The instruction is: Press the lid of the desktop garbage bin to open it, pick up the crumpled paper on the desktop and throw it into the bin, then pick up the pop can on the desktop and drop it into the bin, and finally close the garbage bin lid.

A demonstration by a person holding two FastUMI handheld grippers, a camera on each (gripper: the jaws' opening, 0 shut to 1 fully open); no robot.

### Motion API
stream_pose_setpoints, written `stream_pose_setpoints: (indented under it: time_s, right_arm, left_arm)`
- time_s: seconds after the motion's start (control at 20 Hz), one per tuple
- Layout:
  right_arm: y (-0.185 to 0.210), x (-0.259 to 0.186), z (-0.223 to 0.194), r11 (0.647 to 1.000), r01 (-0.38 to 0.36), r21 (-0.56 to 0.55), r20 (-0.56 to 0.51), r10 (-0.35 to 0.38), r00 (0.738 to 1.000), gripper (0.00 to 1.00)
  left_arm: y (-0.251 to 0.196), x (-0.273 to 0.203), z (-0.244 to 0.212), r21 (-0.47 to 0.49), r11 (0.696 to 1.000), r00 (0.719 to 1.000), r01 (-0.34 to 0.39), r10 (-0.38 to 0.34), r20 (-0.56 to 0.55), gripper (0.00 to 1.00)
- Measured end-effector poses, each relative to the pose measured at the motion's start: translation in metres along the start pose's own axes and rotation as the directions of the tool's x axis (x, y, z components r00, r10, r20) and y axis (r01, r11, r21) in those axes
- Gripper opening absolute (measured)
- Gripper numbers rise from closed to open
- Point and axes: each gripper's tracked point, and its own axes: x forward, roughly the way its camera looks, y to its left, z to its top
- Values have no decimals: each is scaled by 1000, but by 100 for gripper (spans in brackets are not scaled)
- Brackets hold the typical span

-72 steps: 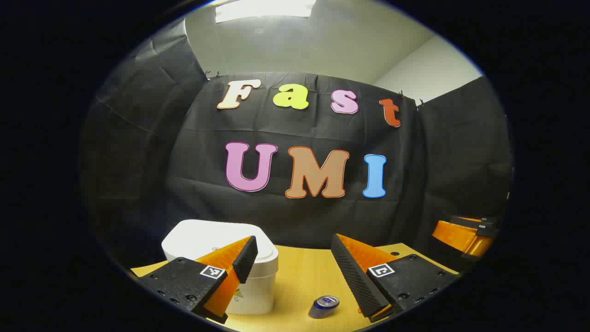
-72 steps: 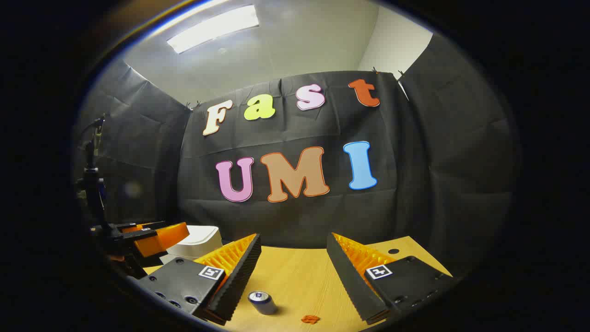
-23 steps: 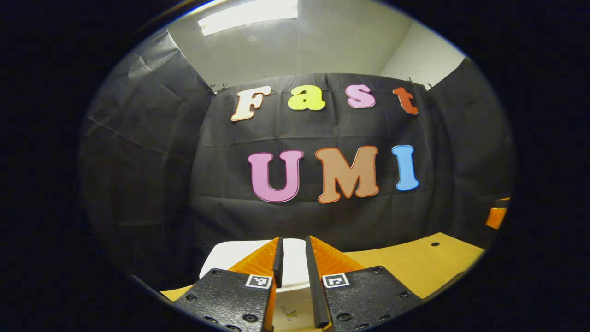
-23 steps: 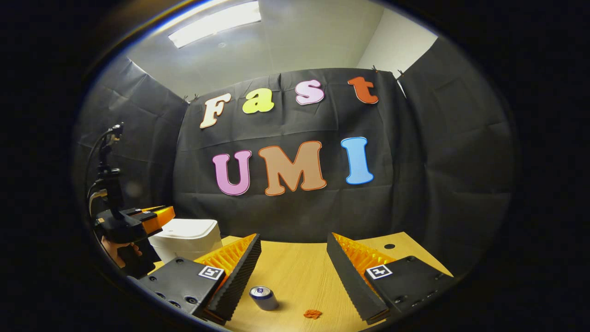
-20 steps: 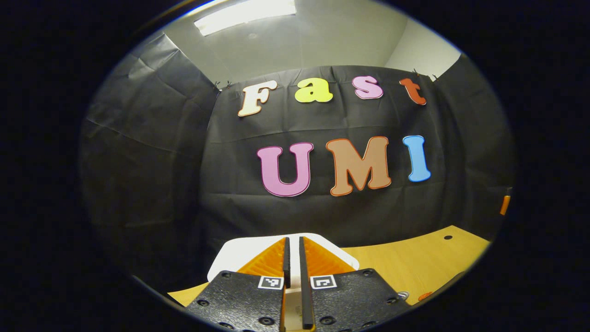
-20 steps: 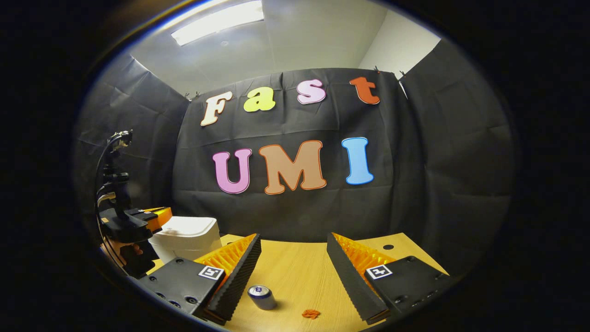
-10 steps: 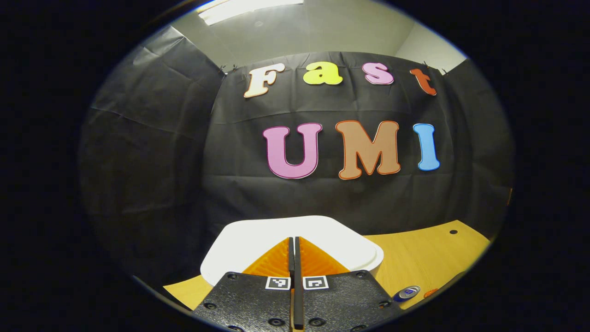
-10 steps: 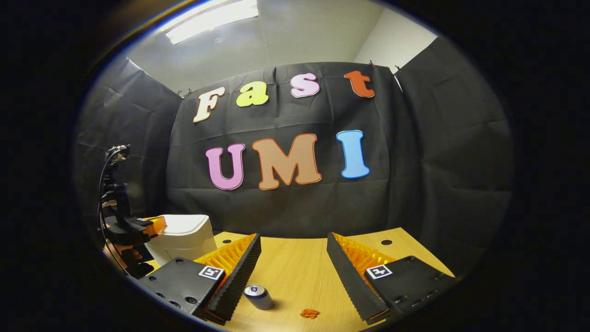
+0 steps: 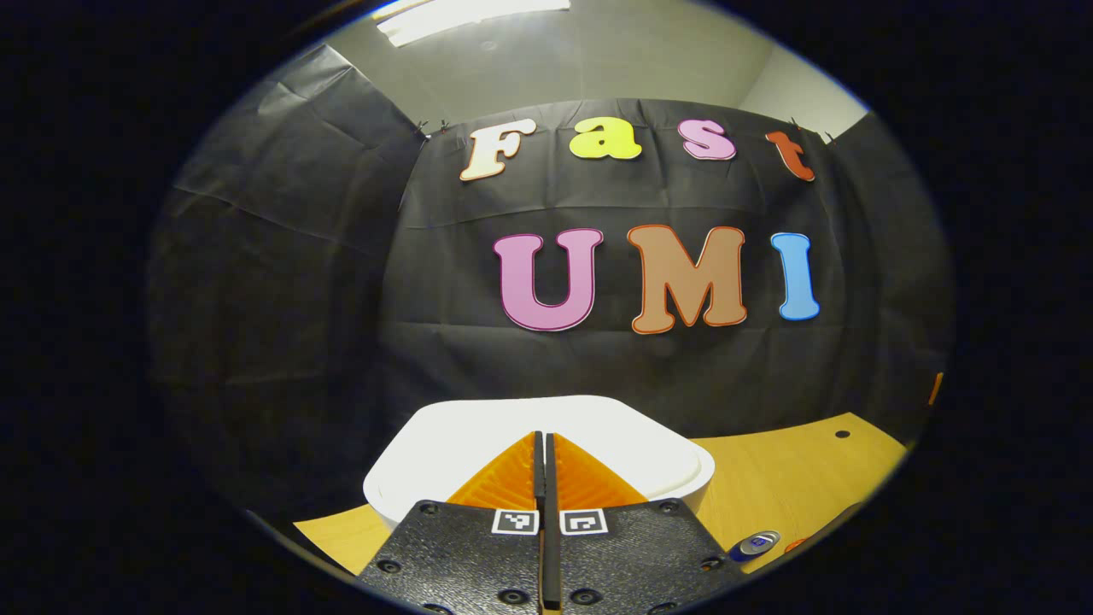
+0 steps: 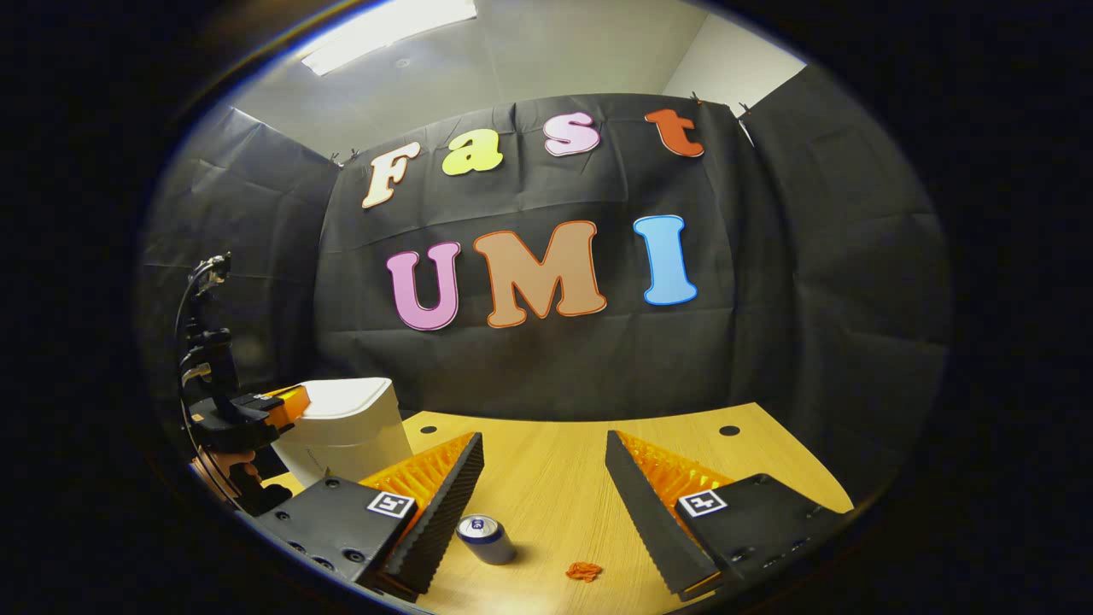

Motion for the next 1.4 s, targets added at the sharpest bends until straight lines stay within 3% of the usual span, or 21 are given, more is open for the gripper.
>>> stream_pose_setpoints:
  time_s: [0.25, 0.55, 0.95, 1.1, 1.3, 1.35, 1.4]
  right_arm:
    - [-3, -1, 0, 1000, -3, 22, 5, 3, 1000, 96]
    - [-7, -12, 2, 1000, -1, 18, 16, 1, 1000, 96]
    - [-16, -16, -8, 1000, 8, 27, 17, -9, 1000, 96]
    - [-22, -13, -19, 1000, 12, 25, 6, -12, 1000, 96]
    - [-27, -5, -52, 1000, 0, 2, -50, 0, 999, 96]
    - [-28, -3, -60, 1000, -5, 2, -66, 5, 998, 96]
    - [-29, 0, -69, 1000, -11, 7, -83, 12, 996, 96]
  left_arm:
    - [1, -1, 10, 28, 1000, 1000, 2, -2, -15, 0]
    - [7, 8, 75, 55, 998, 996, -11, 6, 91, 0]
    - [2, -28, 119, 65, 998, 987, 24, -34, 155, 0]
    - [-12, -42, 118, 59, 996, 984, 66, -75, 160, 0]
    - [-50, -60, 103, 15, 979, 969, 205, -205, 139, 0]
    - [-61, -64, 101, -1, 970, 961, 242, -239, 140, 2]
    - [-67, -67, 98, -18, 964, 955, 265, -260, 139, 26]
